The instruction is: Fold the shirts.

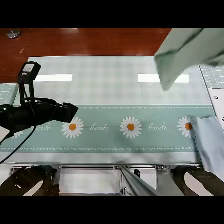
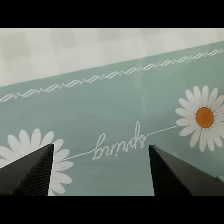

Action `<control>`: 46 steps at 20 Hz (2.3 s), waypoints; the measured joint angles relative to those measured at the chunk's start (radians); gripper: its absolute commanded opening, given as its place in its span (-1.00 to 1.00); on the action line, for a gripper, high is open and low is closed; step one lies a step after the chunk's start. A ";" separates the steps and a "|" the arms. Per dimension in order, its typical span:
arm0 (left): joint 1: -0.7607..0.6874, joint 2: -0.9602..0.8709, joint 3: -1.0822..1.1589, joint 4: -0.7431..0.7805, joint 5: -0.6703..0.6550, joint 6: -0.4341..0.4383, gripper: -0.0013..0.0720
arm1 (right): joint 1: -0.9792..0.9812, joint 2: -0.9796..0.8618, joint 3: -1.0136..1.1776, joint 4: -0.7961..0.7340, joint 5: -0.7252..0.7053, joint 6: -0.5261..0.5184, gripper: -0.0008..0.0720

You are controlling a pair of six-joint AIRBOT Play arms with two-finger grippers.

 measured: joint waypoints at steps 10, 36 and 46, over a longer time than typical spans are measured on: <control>-0.012 -0.003 -0.008 0.066 0.083 -0.011 0.95 | 0.538 -0.261 -0.340 -0.097 -0.055 0.126 -0.90; -0.078 -0.569 -0.017 -0.424 -0.030 0.298 0.07 | -0.072 0.007 -1.233 0.064 -0.188 0.026 0.72; -0.027 -0.600 0.014 -0.447 -0.034 0.450 -0.91 | 0.231 -0.103 -1.320 0.258 -0.394 0.061 0.72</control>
